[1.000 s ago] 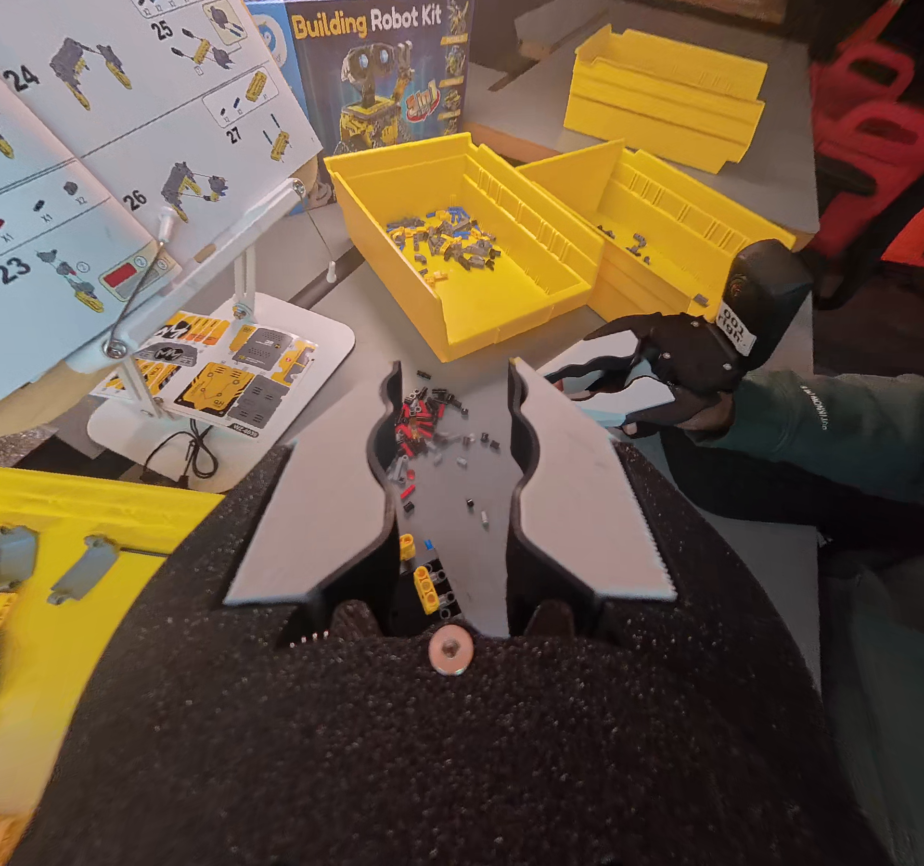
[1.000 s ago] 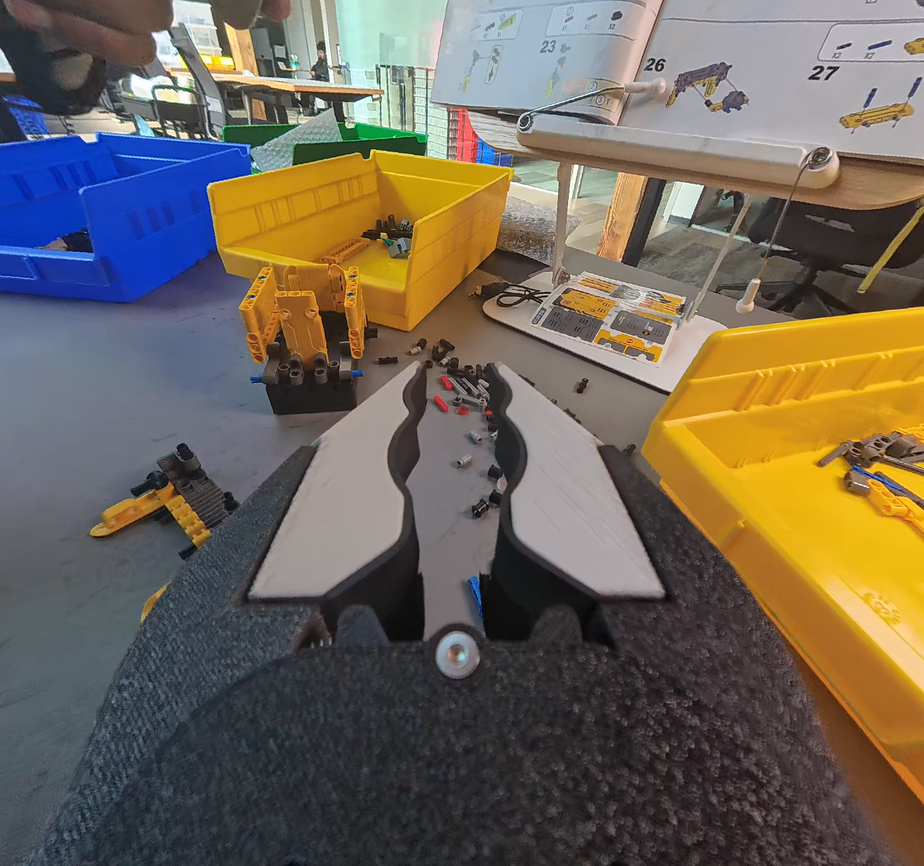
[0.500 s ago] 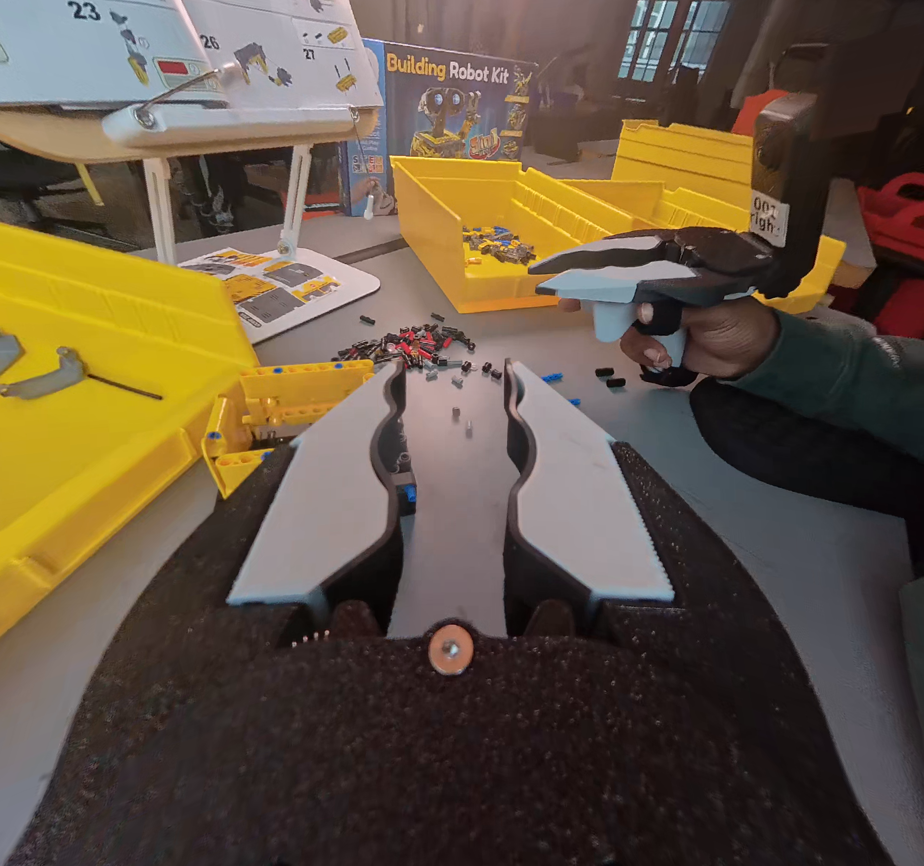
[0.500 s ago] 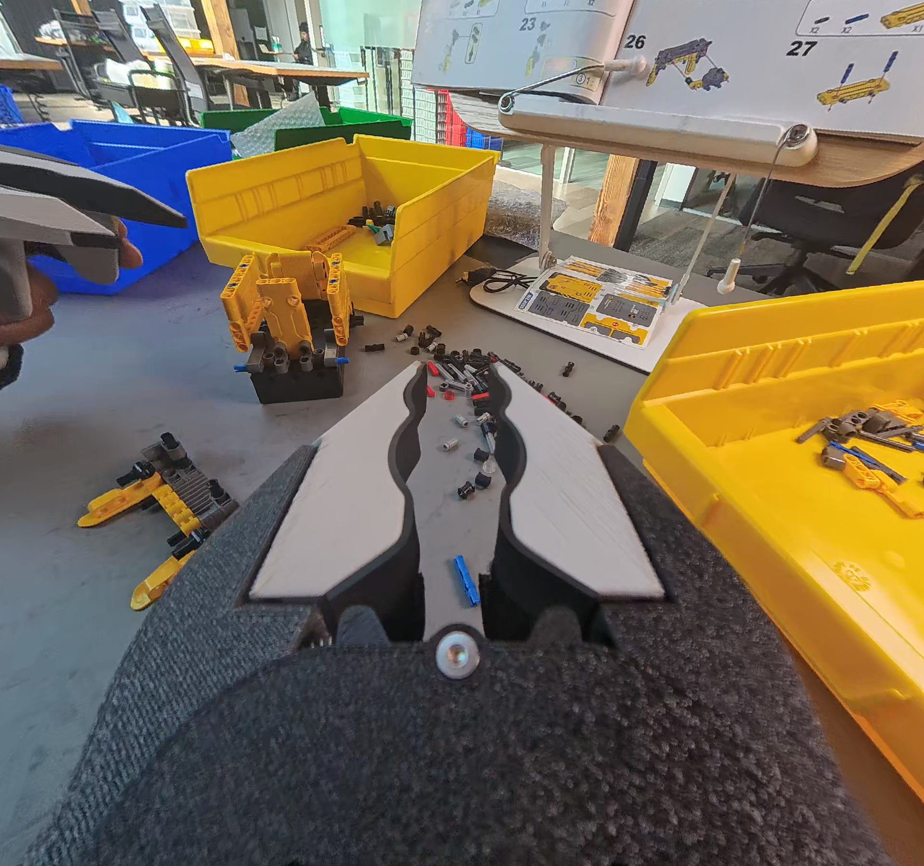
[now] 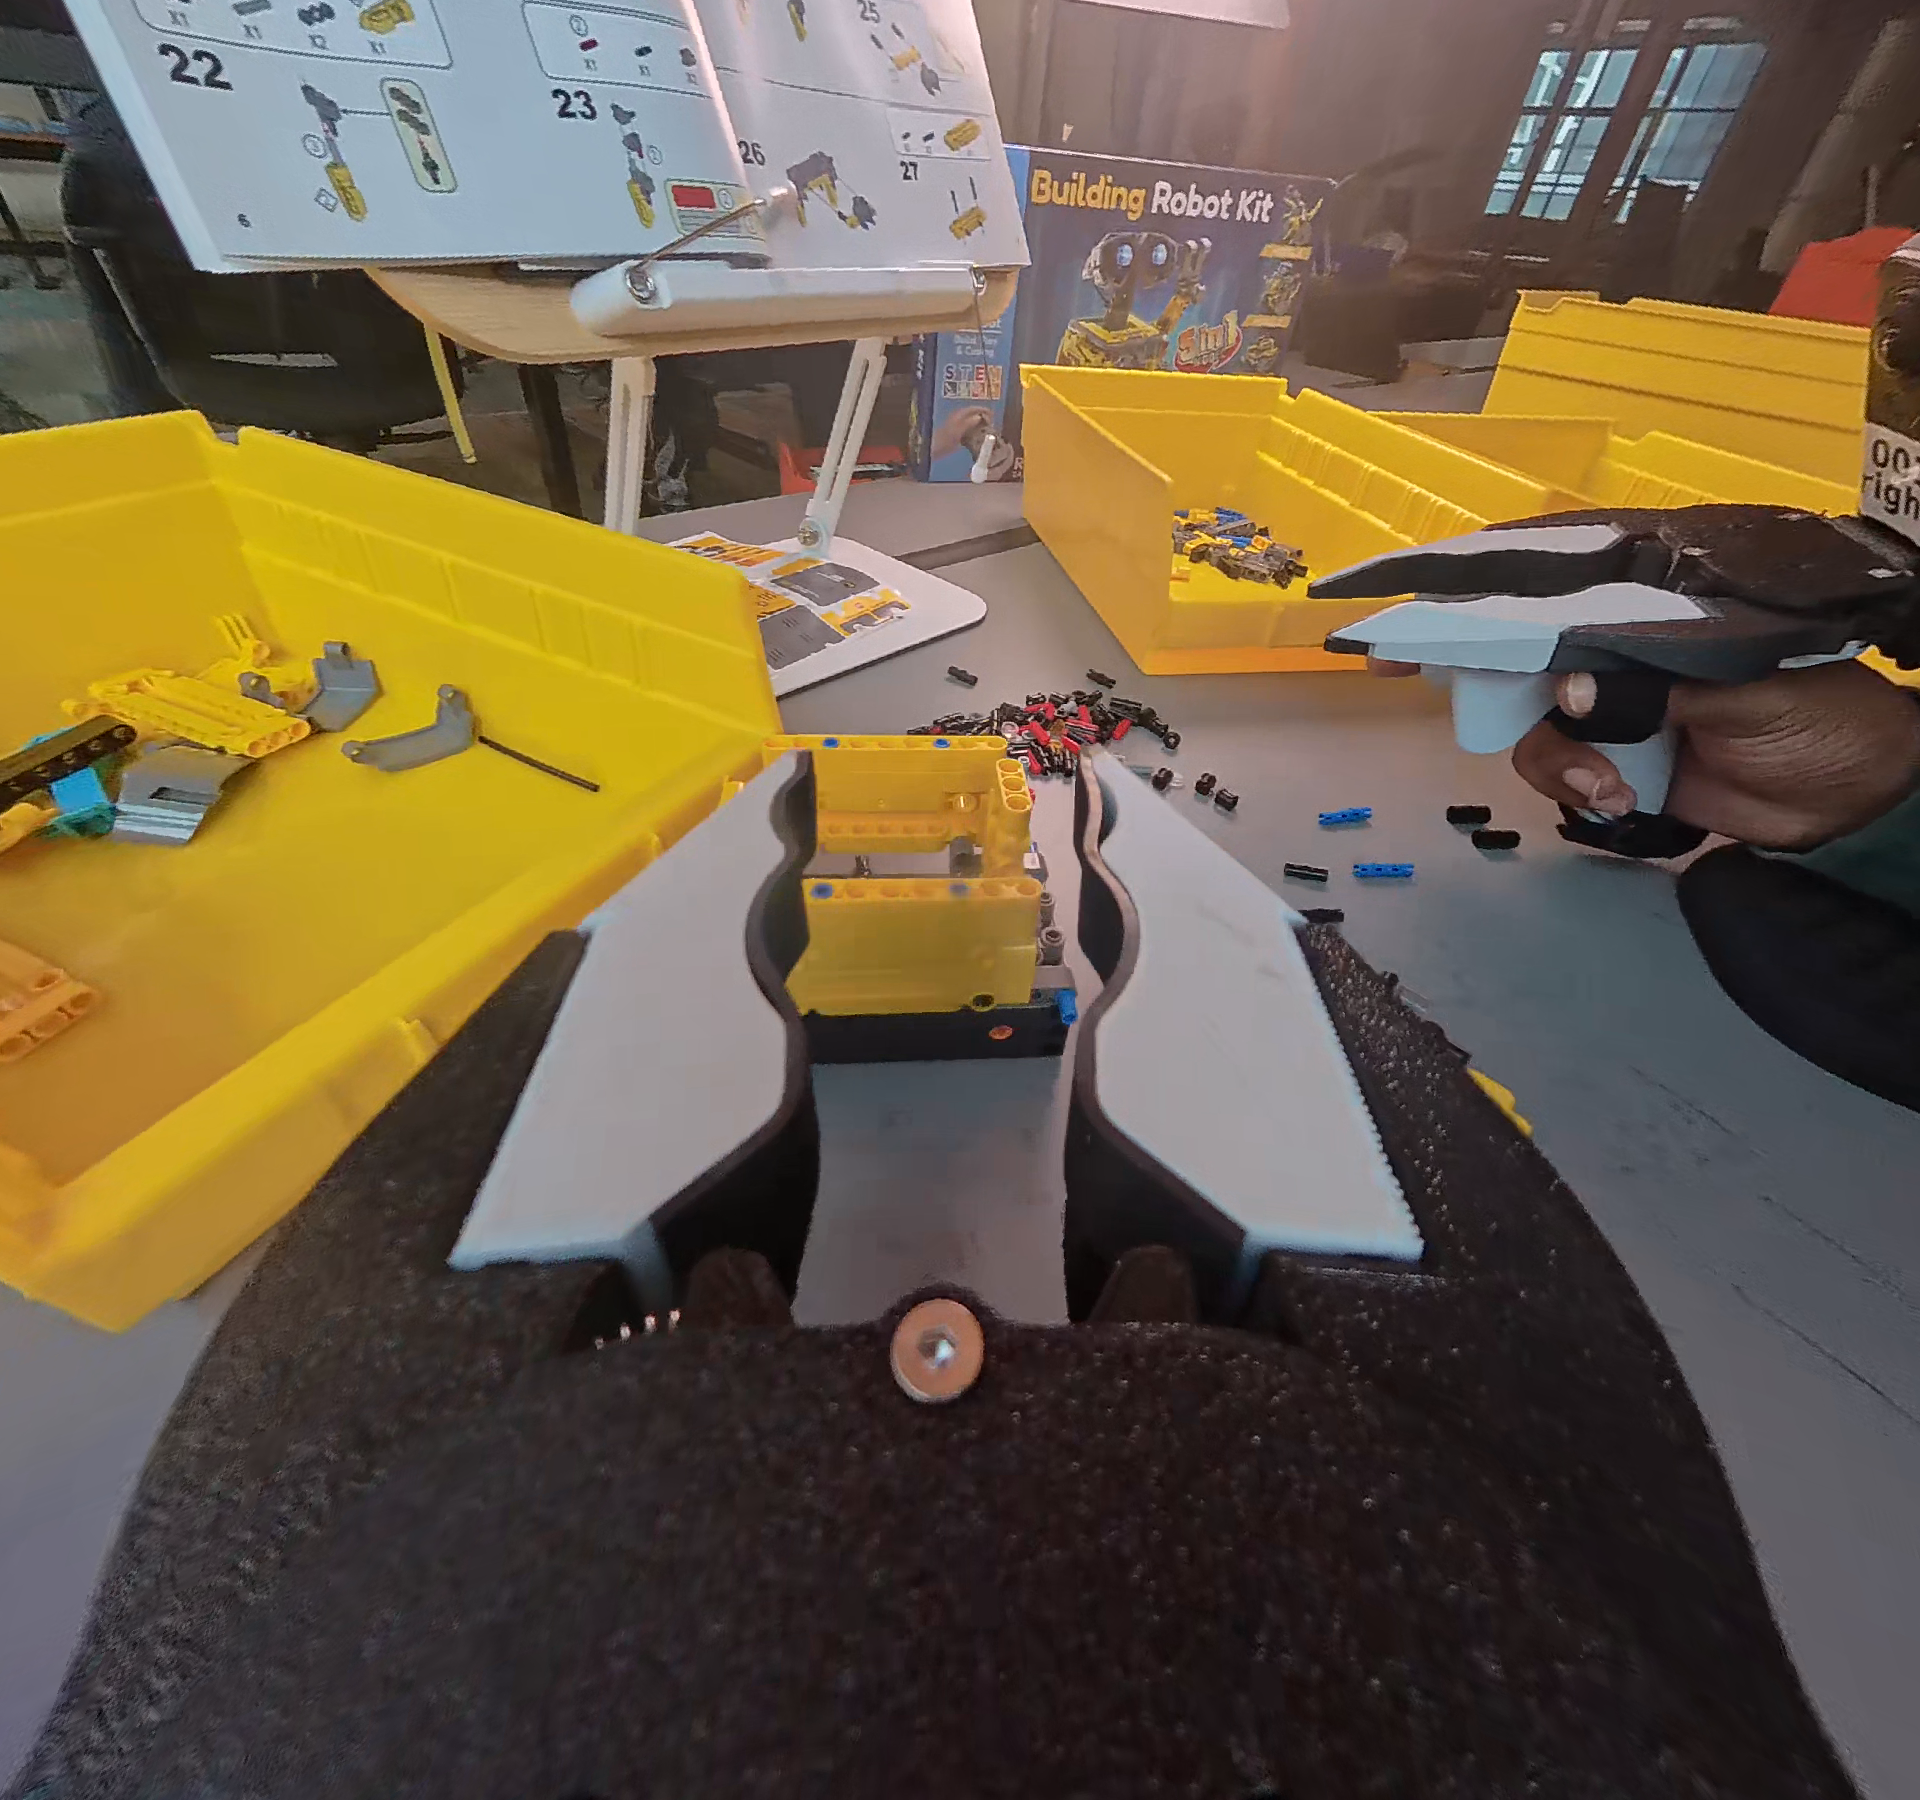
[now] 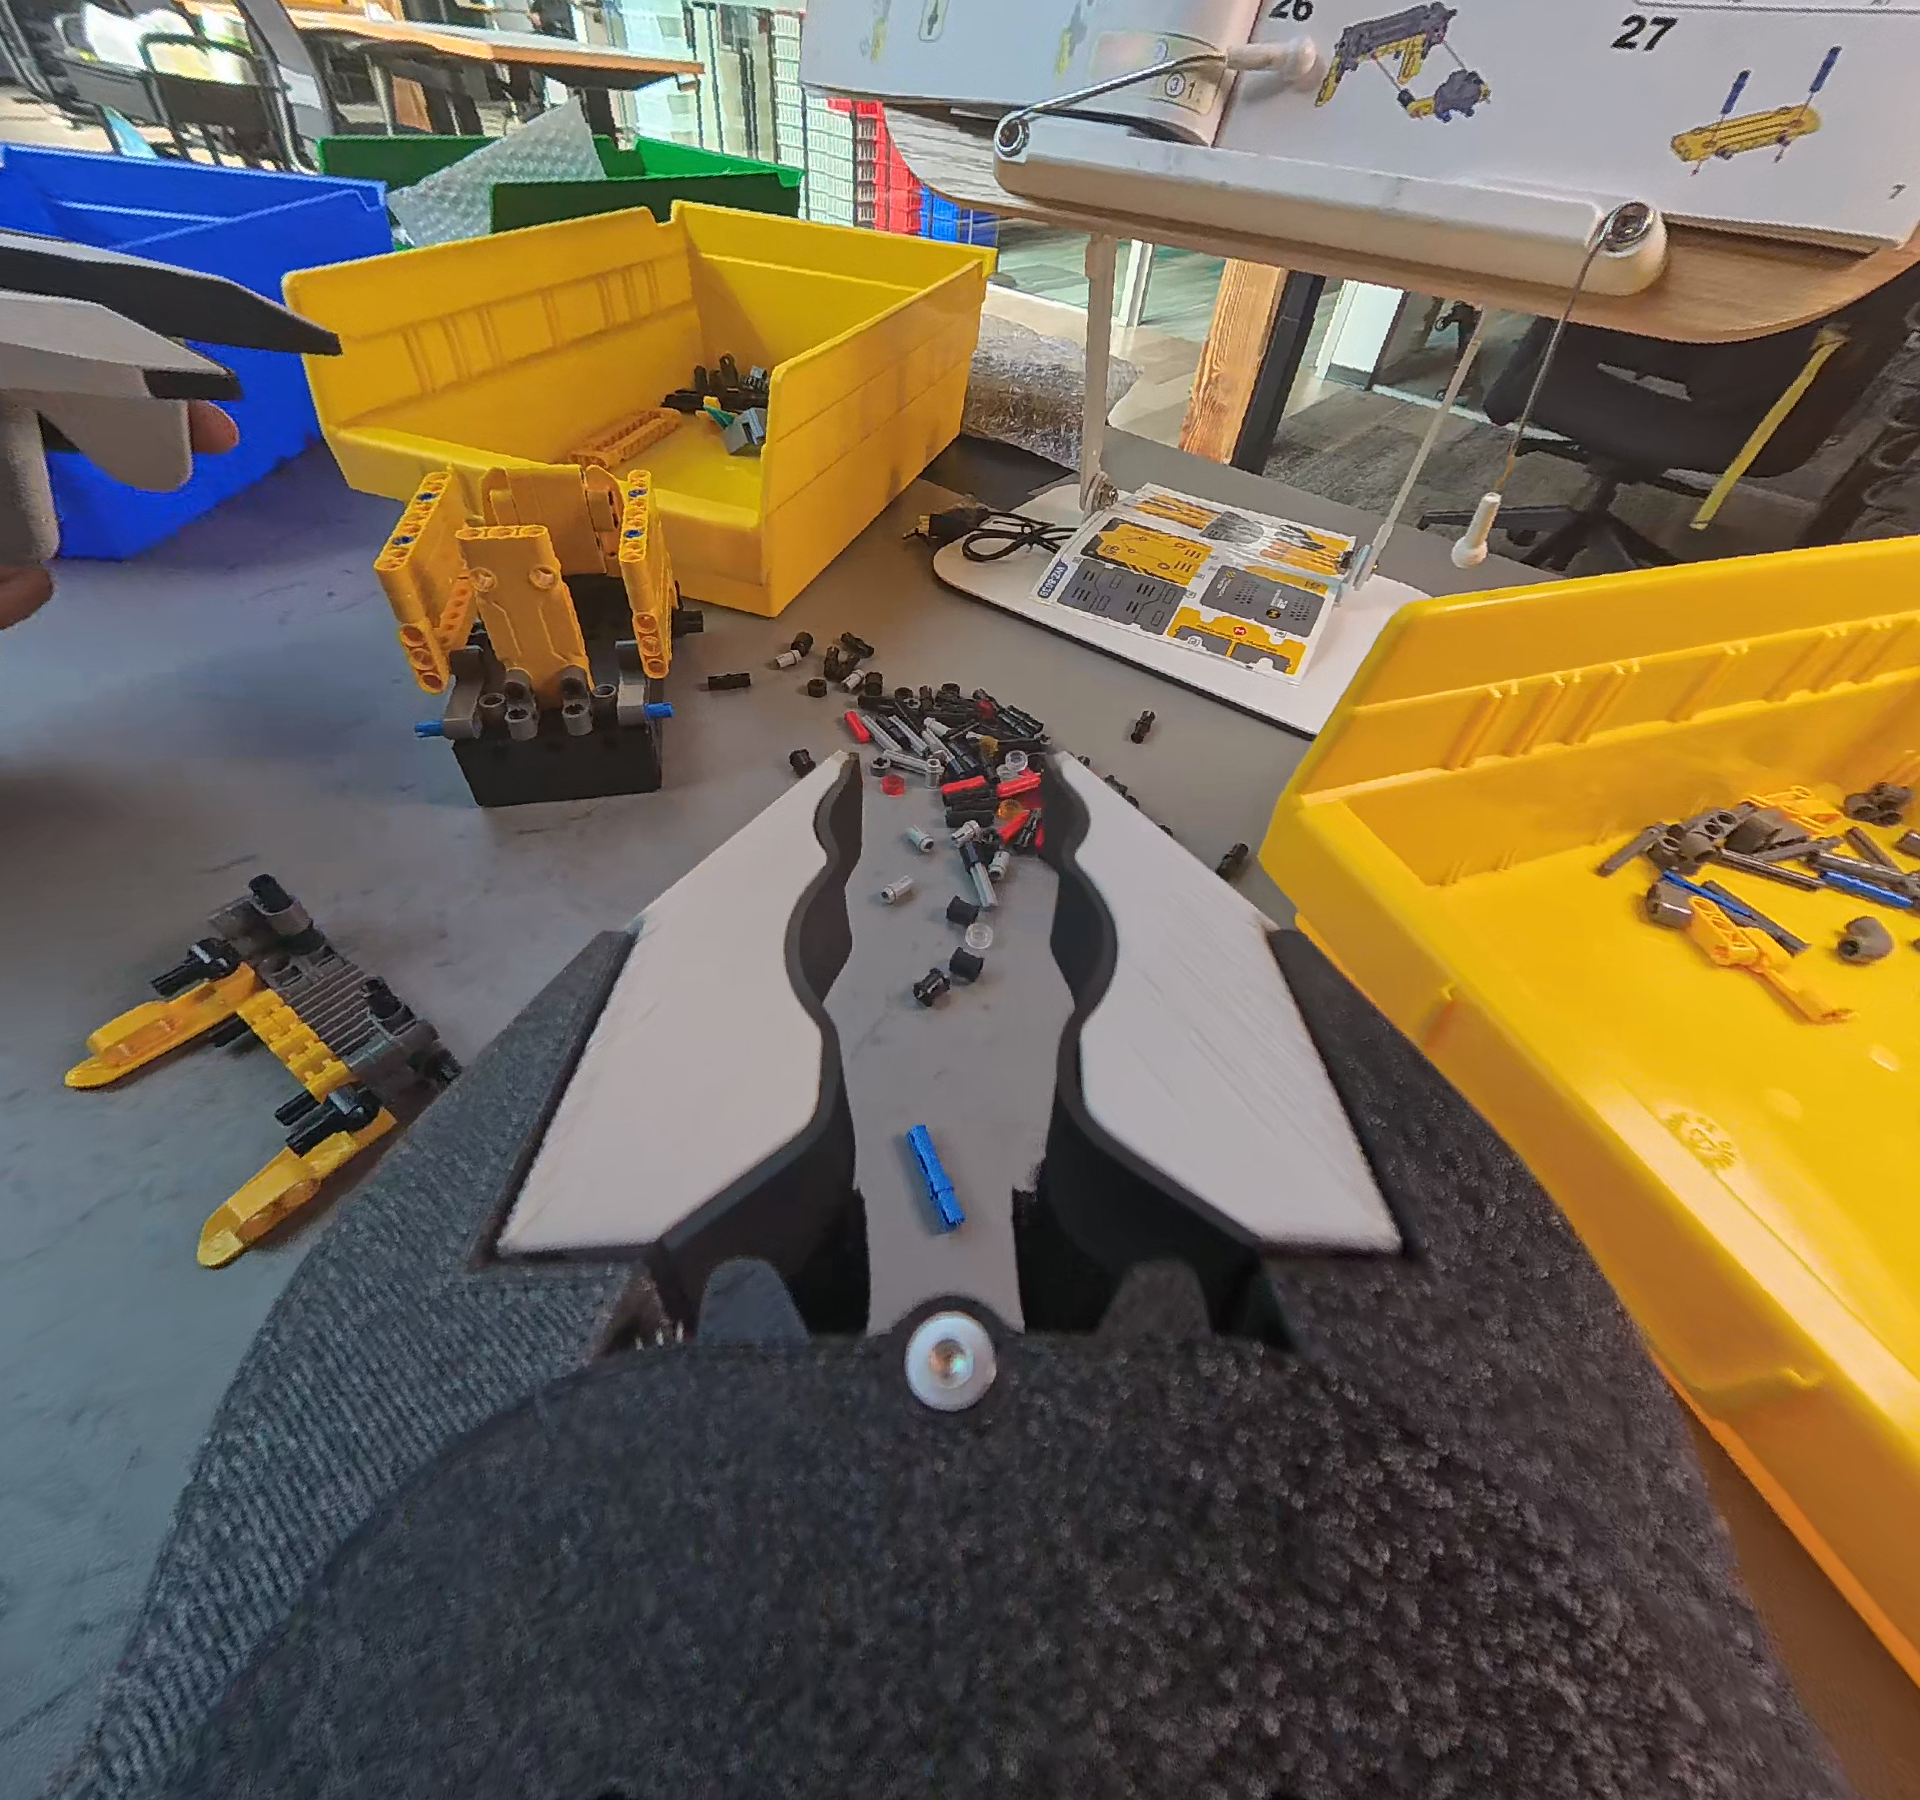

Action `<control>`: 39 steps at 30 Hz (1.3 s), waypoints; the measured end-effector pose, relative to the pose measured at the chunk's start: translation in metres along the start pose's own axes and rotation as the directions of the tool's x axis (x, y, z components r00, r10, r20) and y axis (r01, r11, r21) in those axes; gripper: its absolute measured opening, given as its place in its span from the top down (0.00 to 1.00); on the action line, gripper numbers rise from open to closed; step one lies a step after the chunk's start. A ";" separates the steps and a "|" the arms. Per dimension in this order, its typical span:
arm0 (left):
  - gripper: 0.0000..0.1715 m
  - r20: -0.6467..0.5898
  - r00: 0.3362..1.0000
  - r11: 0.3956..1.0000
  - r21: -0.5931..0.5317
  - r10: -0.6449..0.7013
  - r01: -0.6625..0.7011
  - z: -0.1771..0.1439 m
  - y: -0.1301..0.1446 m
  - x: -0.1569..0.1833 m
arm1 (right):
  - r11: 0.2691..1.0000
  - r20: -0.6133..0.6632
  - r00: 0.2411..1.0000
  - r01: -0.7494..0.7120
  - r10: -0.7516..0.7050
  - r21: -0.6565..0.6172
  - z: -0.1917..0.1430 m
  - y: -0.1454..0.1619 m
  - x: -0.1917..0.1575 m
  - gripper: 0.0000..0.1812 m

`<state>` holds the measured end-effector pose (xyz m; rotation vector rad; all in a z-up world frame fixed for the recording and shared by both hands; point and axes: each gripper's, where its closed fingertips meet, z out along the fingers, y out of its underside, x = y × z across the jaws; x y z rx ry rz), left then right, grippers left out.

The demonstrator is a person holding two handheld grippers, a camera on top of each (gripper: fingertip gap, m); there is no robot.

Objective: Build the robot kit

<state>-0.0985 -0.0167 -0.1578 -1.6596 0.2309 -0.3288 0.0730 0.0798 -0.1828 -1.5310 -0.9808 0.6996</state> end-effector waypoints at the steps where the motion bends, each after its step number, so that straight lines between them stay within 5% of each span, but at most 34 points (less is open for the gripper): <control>1: 0.71 0.010 1.000 1.000 0.002 -0.002 0.002 0.000 0.000 -0.003 | 1.000 -0.007 1.000 -0.002 0.002 -0.004 0.000 0.001 0.002 0.82; 11: 0.70 -0.001 0.999 0.999 0.008 -0.040 0.040 -0.001 0.000 -0.006 | 1.000 -0.019 1.000 -0.013 0.013 -0.002 0.001 0.003 0.005 1.00; 39: 0.72 -0.056 0.996 0.998 -0.012 -0.070 0.069 0.001 0.003 0.004 | 1.000 0.014 1.000 0.010 -0.010 -0.006 0.000 0.003 -0.003 0.91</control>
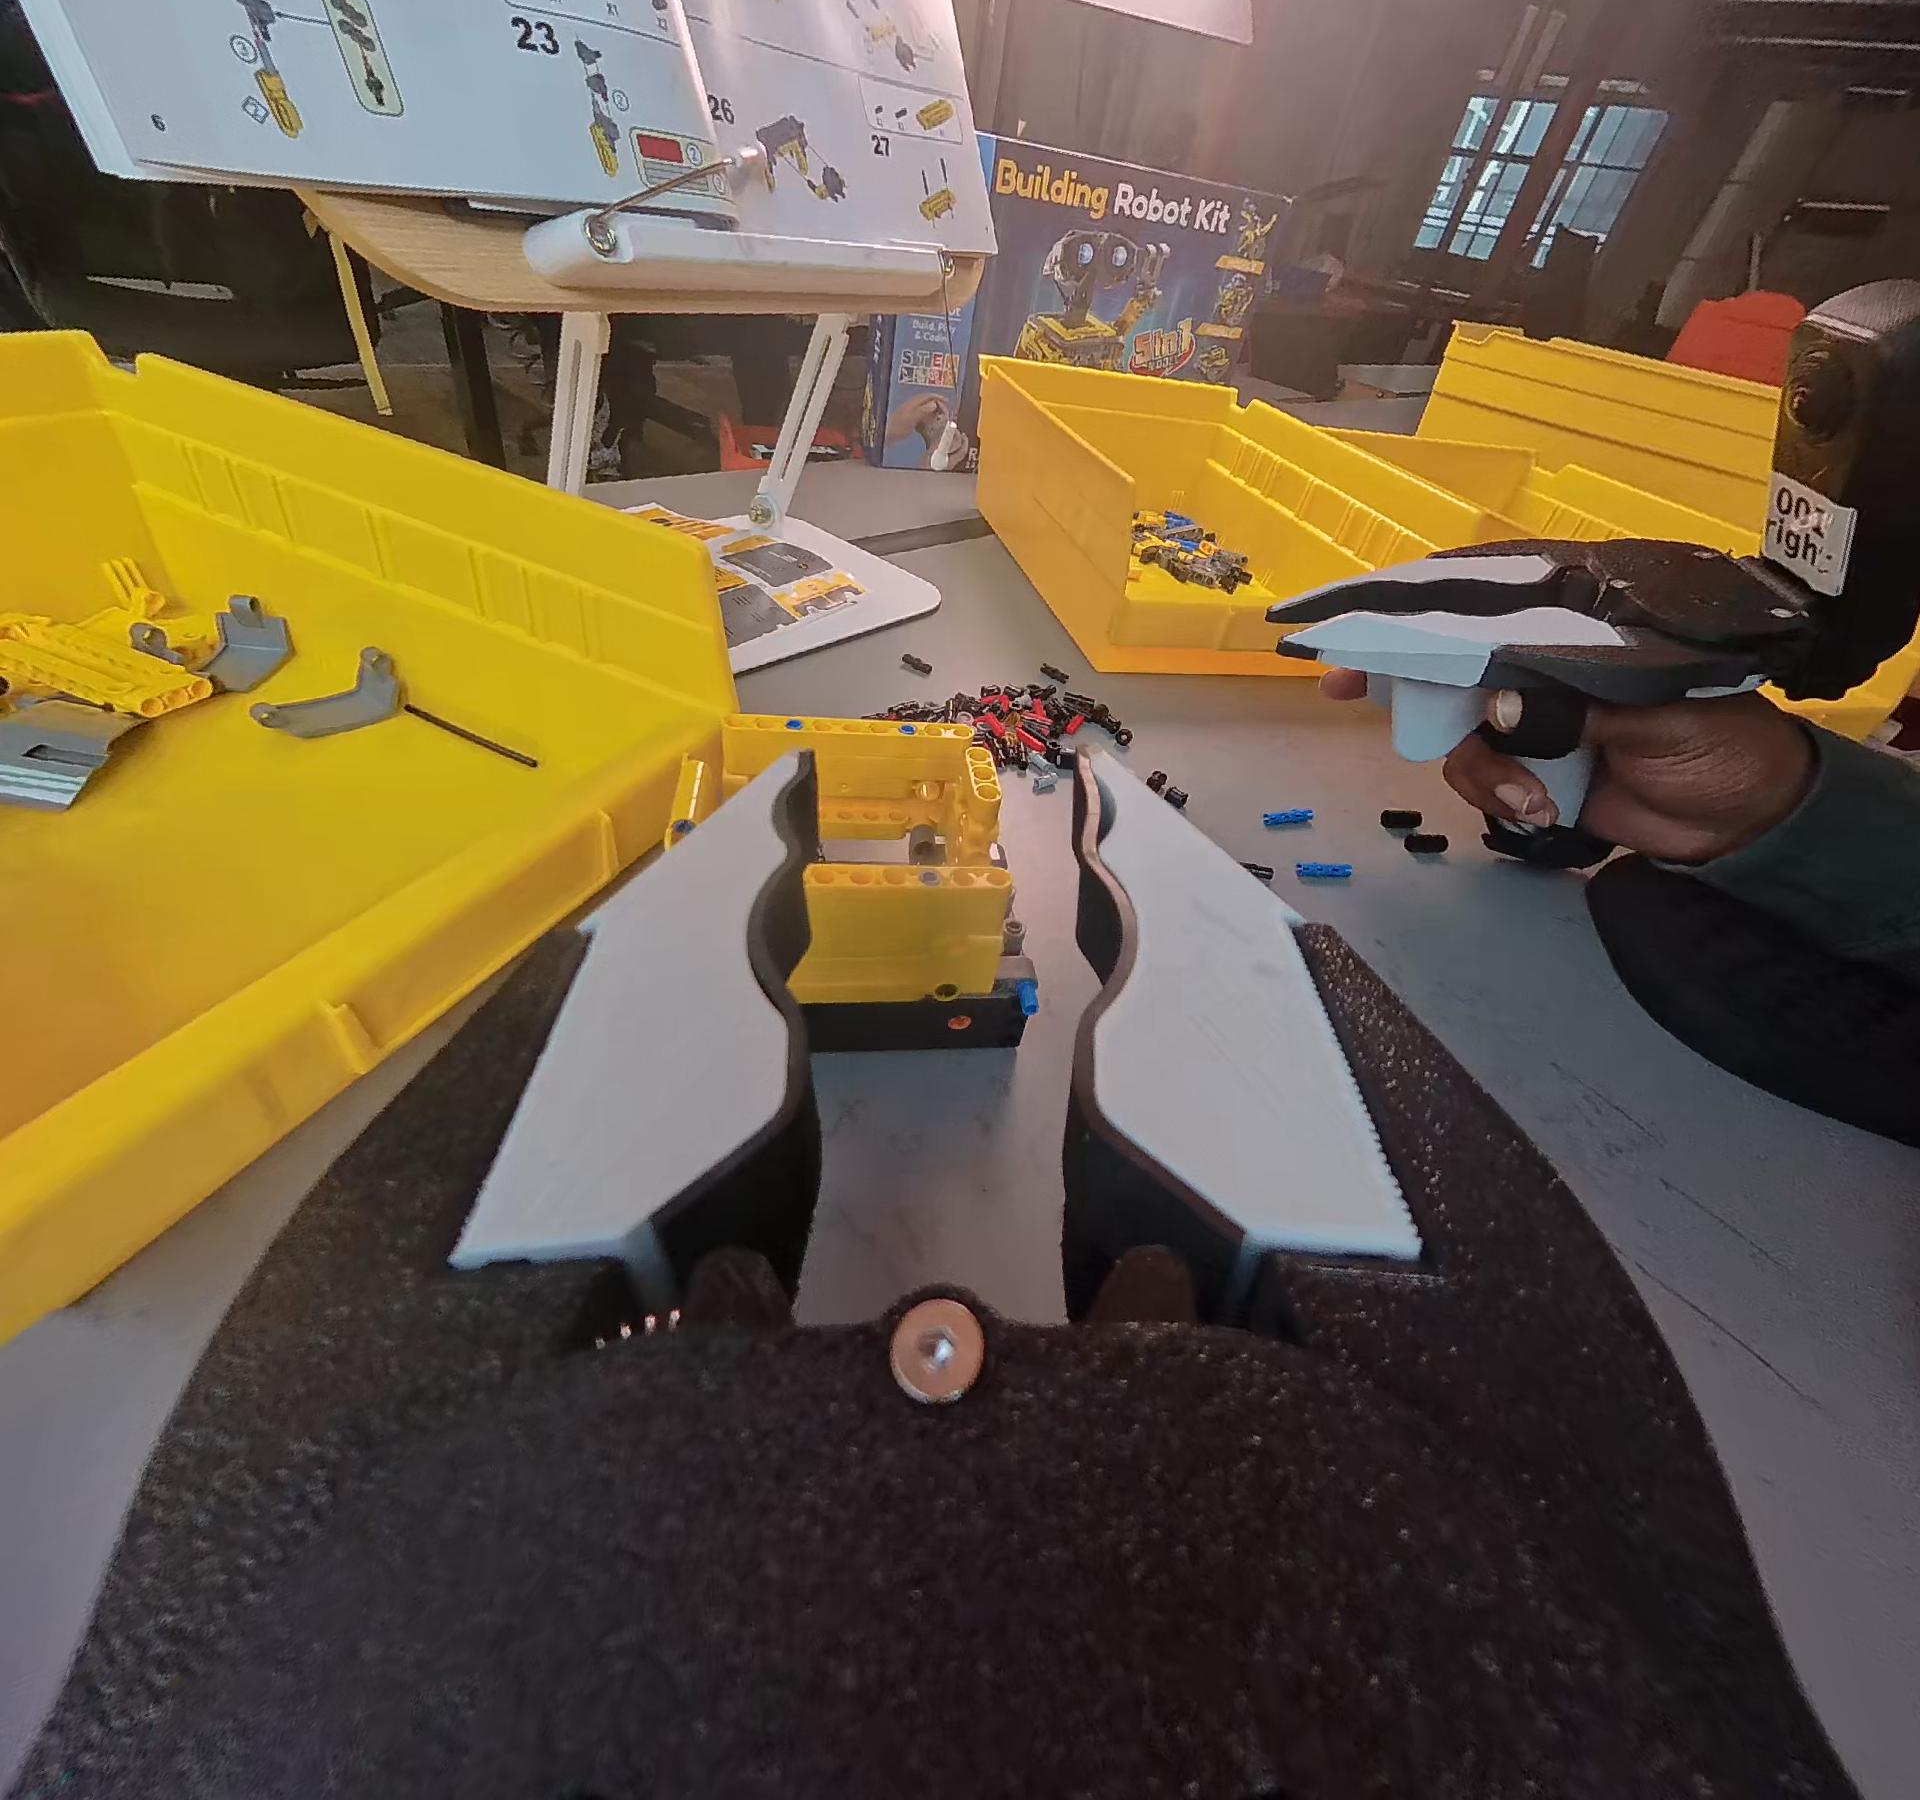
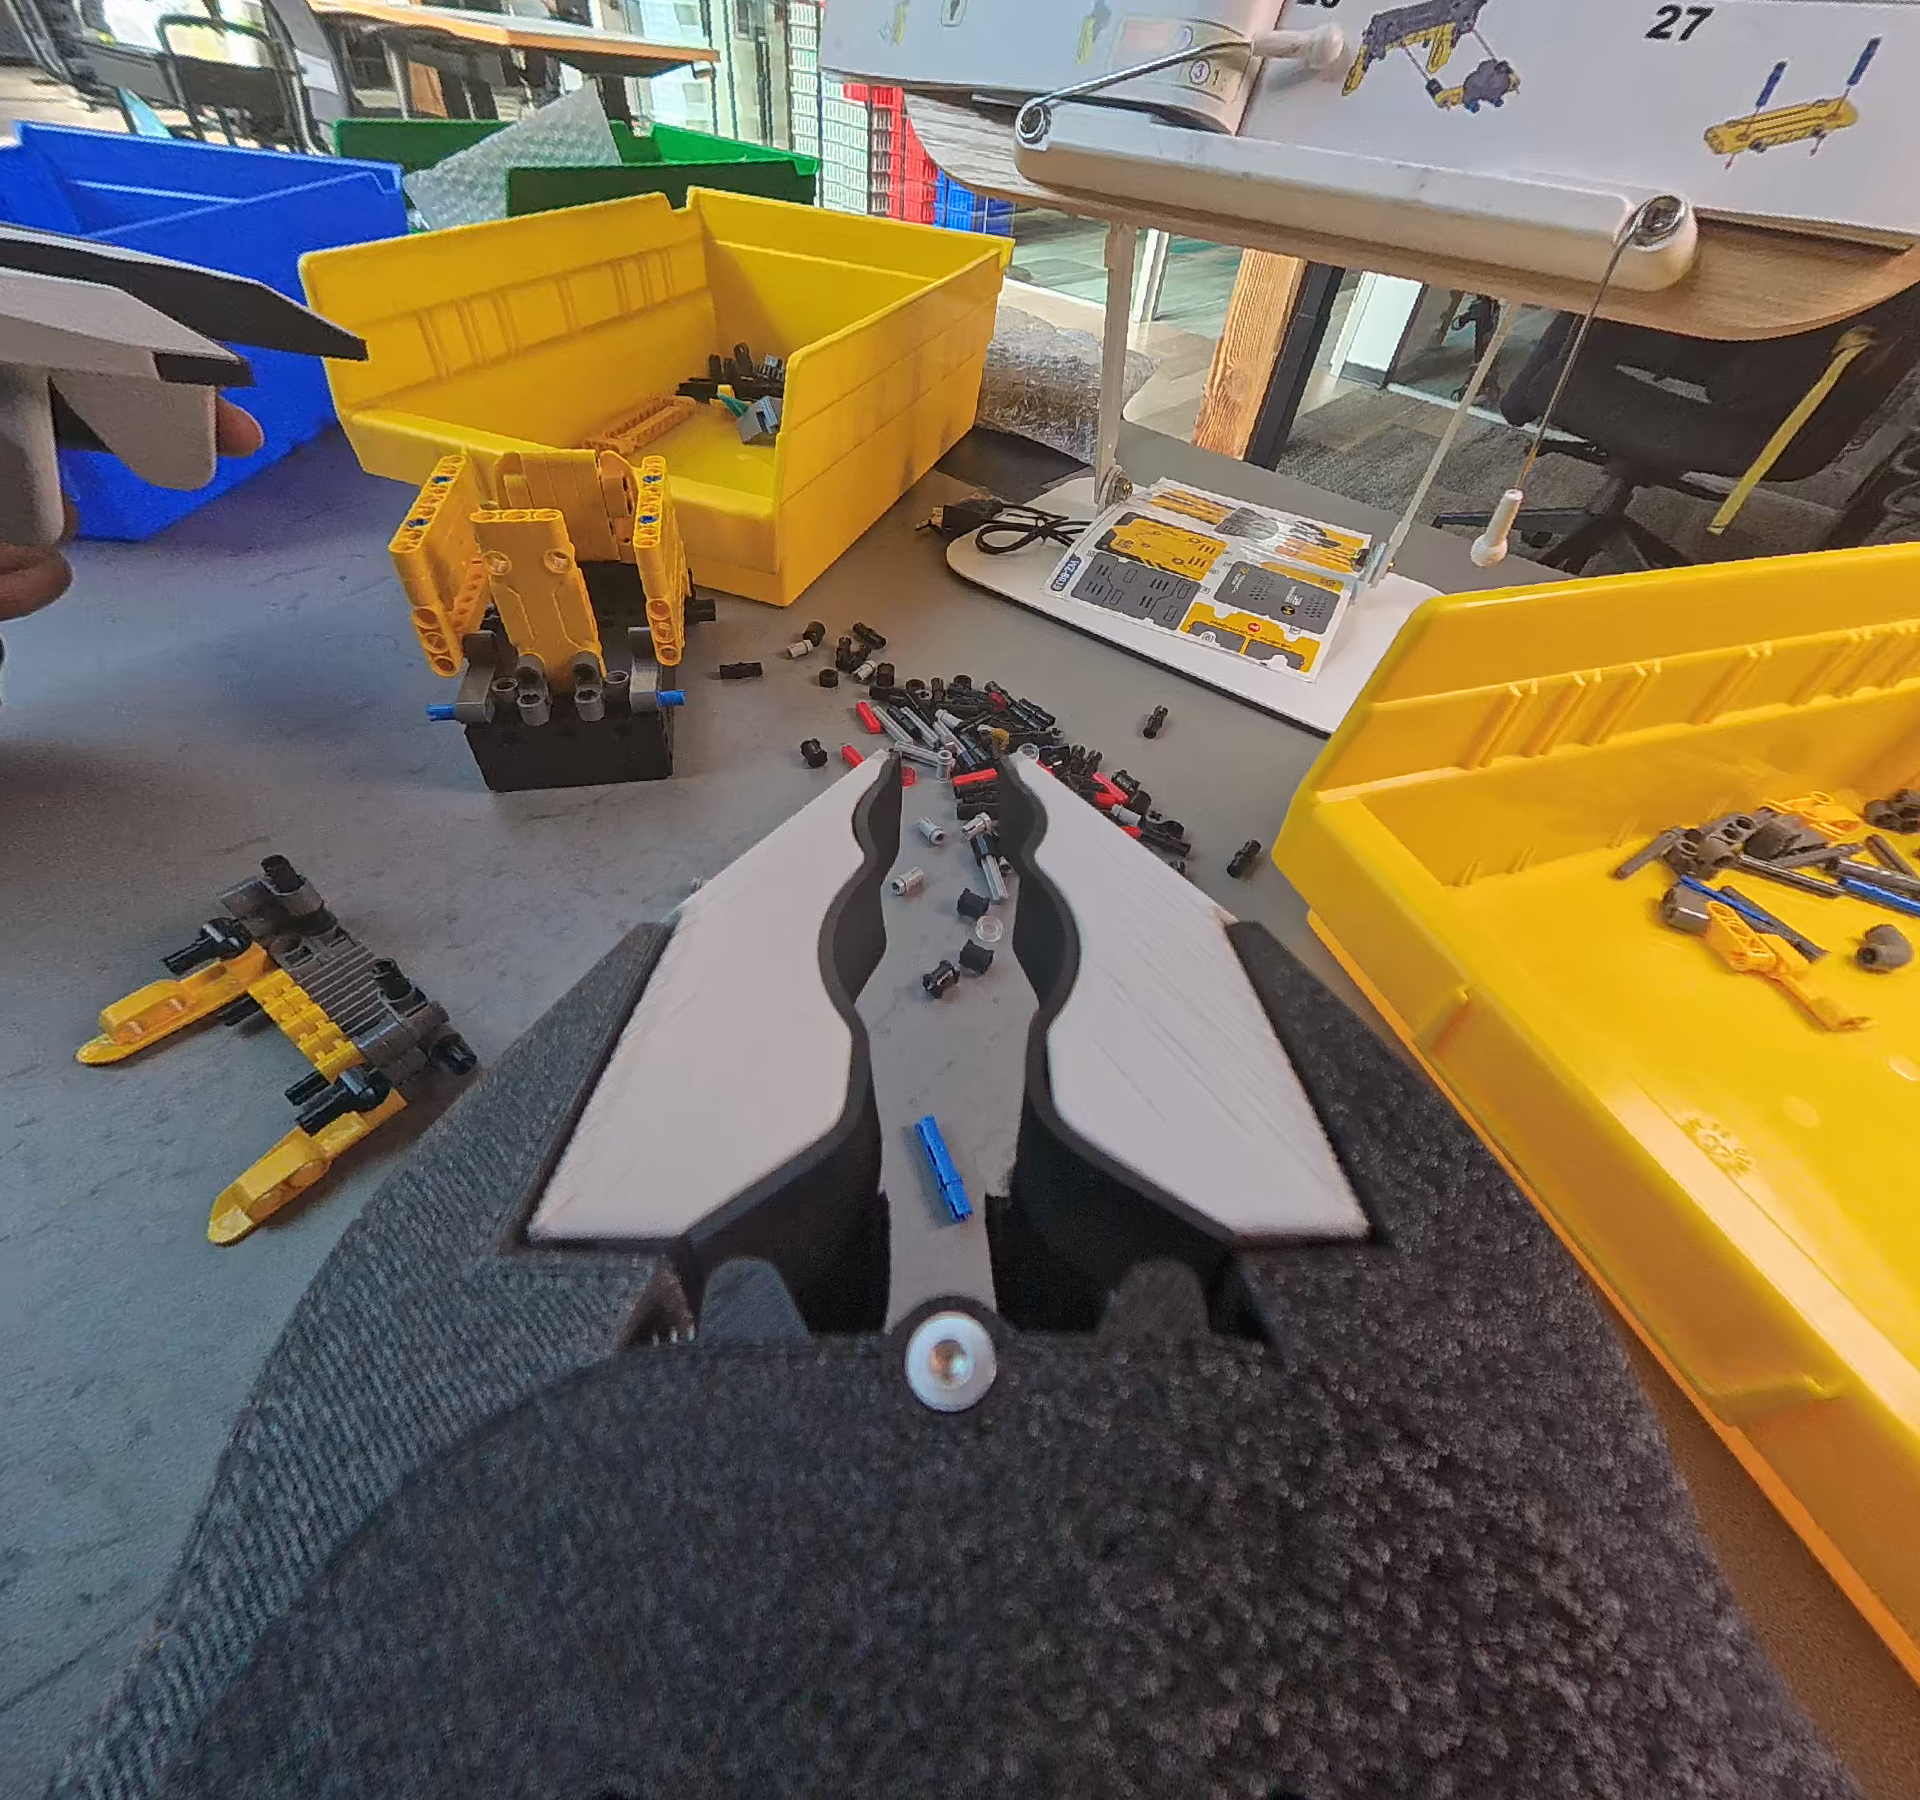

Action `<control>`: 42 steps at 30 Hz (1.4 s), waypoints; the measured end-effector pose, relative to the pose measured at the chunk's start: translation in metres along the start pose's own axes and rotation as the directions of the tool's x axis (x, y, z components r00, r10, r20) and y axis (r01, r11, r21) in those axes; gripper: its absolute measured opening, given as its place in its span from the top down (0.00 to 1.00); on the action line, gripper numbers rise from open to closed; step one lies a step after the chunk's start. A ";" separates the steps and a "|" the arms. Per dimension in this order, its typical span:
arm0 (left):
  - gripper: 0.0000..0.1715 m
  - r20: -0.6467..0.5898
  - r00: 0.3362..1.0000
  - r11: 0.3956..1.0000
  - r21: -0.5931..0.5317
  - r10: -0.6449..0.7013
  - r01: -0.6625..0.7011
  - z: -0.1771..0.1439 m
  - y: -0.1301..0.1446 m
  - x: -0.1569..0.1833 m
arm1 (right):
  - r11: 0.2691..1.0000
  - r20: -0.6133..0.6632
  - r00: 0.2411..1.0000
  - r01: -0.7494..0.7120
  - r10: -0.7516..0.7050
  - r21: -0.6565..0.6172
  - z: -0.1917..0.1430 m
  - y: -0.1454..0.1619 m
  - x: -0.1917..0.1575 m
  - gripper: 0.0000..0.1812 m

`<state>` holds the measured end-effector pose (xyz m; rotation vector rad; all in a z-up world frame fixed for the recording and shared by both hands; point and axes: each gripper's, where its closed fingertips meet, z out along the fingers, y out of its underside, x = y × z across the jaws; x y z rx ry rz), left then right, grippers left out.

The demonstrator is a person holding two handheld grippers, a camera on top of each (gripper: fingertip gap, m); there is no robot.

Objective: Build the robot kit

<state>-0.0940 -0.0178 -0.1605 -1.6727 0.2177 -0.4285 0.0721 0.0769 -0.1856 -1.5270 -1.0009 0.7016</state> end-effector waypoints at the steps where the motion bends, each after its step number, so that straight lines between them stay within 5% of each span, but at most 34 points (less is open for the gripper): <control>1: 0.72 -0.003 1.000 1.000 -0.003 -0.001 0.001 0.000 0.001 0.000 | 1.000 0.002 1.000 -0.002 0.002 -0.001 0.000 0.000 0.000 0.91; 9: 0.73 -0.161 0.987 0.993 -0.115 0.002 -0.021 0.008 0.022 0.030 | 1.000 -0.012 1.000 0.006 -0.007 -0.014 0.000 0.002 0.002 0.91; 17: 0.72 -0.488 0.872 0.918 -0.327 0.039 -0.225 0.004 0.076 0.101 | 0.999 -0.034 0.999 0.026 -0.027 -0.024 -0.002 0.001 0.006 0.91; 25: 0.74 -0.441 0.892 0.792 -0.508 0.098 -0.339 0.006 0.115 0.093 | 1.000 -0.080 0.997 -0.003 0.000 -0.030 -0.007 0.000 0.022 0.92; 28: 0.85 -0.424 0.897 0.758 -0.541 0.129 -0.365 0.004 0.123 0.085 | 0.999 -0.075 0.997 -0.008 0.006 -0.037 -0.007 0.002 0.021 0.92; 38: 0.85 -0.330 0.926 0.722 -0.594 0.184 -0.355 -0.016 0.116 0.032 | 0.999 -0.071 0.997 0.009 -0.013 -0.047 -0.006 0.004 0.019 0.92; 42: 0.80 -0.289 0.940 0.757 -0.570 0.181 -0.321 -0.021 0.106 0.017 | 0.999 -0.064 0.998 0.008 -0.011 -0.046 -0.006 0.004 0.018 0.92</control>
